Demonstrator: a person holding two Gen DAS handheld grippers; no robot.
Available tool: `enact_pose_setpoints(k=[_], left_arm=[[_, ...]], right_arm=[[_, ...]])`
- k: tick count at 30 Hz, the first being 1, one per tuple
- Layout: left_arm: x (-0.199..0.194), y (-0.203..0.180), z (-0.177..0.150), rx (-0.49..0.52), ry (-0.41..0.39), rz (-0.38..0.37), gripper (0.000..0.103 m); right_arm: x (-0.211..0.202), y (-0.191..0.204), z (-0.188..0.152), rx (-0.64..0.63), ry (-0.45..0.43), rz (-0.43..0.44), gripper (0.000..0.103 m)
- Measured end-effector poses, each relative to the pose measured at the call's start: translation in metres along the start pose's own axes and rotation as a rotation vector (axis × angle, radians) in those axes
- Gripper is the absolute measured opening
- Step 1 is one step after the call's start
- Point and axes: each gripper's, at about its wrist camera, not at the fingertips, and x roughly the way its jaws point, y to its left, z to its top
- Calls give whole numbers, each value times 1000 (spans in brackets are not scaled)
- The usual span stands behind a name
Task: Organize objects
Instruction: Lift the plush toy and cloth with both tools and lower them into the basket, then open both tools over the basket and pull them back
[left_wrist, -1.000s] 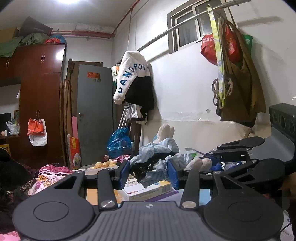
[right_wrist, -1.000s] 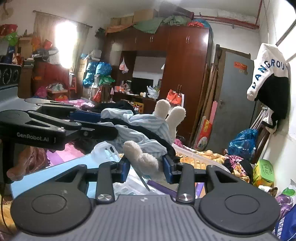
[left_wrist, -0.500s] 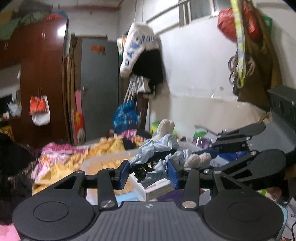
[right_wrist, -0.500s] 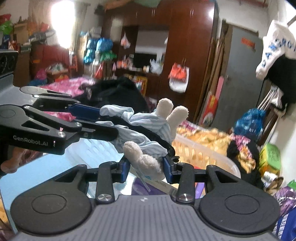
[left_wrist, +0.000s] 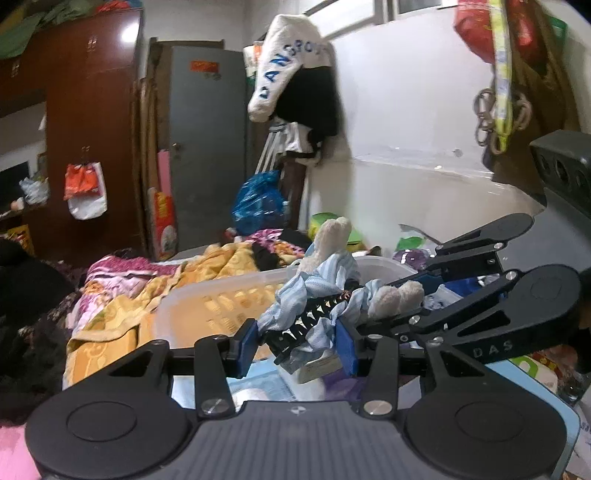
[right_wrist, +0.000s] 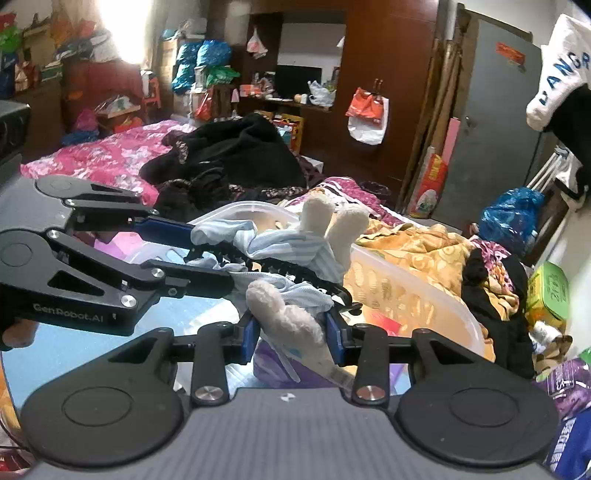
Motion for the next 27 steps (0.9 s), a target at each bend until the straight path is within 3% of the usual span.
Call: enact_pose_setpoints(k=[9, 11, 12, 16, 17, 20, 23, 27], left_arm=[[11, 11, -1, -70, 48, 109, 54], [8, 13, 0, -76, 28, 141, 68], [6, 14, 0, -78, 21, 146, 71], [-12, 11, -1, -66, -34, 116, 80], [-19, 8, -4, -53, -49, 124, 83], [-45, -3, -25, -38, -88, 116, 85], [-71, -8, -59, -50, -107, 61, 88], [-87, -6, -112, -94, -79, 53, 88]], right_arm=[[20, 5, 15, -33, 16, -50, 44], [15, 2, 15, -21, -14, -83, 54], [12, -1, 14, -10, -20, -84, 57], [-13, -6, 4, 30, -90, -115, 92], [-22, -5, 0, 39, -122, -114, 96], [-61, -6, -31, 109, -225, -107, 103], [-94, -3, -76, 190, -303, -129, 103], [-100, 7, -141, 271, -275, -130, 103]])
